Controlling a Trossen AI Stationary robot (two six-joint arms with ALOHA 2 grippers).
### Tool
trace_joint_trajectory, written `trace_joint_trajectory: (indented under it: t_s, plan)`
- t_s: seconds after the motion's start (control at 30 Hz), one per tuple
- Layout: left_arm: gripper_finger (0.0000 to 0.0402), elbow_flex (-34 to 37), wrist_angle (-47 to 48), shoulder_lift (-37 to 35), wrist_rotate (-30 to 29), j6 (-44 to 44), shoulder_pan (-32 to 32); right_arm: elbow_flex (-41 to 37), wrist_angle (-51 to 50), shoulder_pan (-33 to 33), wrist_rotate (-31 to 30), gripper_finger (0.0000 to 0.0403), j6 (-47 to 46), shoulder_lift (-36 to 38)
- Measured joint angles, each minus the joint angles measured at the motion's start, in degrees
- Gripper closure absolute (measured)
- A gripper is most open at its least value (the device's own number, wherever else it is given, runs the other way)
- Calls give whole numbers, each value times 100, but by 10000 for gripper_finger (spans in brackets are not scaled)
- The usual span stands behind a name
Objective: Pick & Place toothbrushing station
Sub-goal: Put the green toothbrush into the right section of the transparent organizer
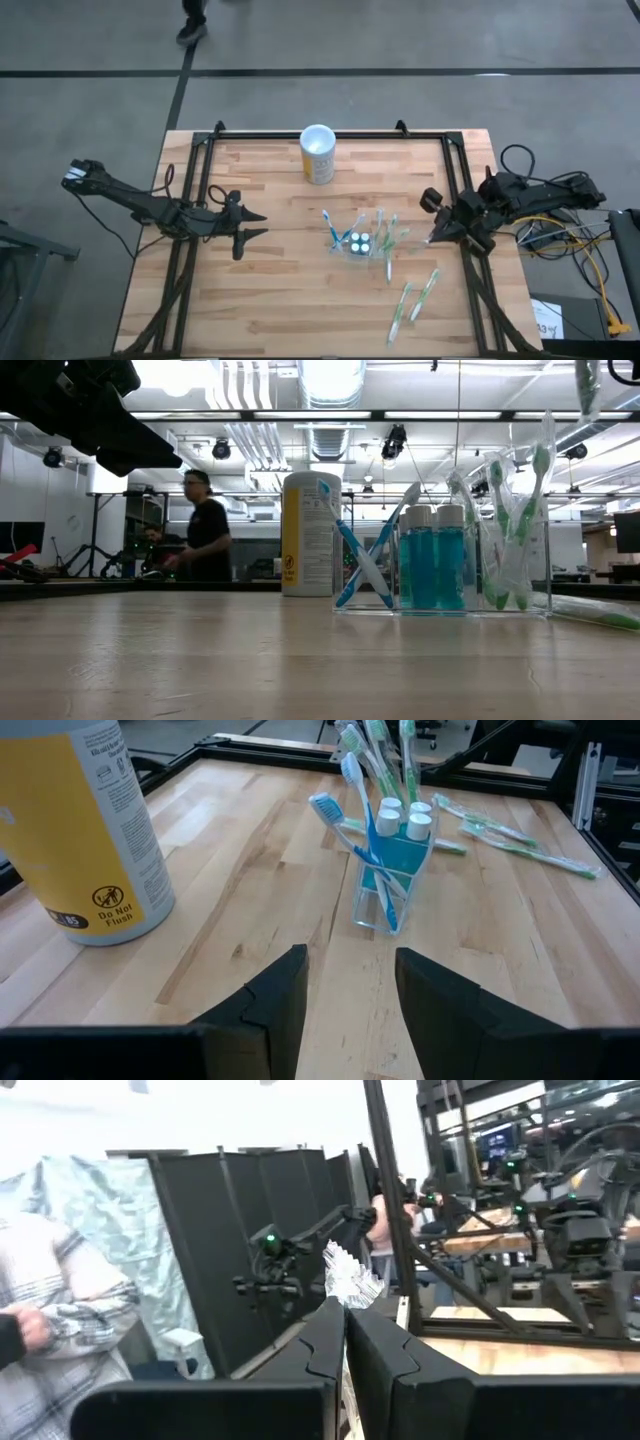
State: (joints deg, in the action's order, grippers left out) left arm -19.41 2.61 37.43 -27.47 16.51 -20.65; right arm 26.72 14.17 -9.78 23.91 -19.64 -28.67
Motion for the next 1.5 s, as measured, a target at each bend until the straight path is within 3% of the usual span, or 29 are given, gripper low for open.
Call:
trace_joint_trajectory:
  t_s: [0.17, 0.7, 1.13, 1.5]
  plan:
    - [244, -1, -1, 0, 0, -2, 1, -61, -21, -78, -477, 394, 49, -245]
    - [244, 1, 0, 0, -1, 0, 1, -173, 210, -74, -913, 394, 763, -1212]
    - [244, 1, 0, 0, -1, 0, 1, -183, 1183, -111, -898, 394, 202, -2281]
    - [244, -1, 0, 0, 1, 0, -1, -287, 1101, -109, -900, 394, -448, -2938]
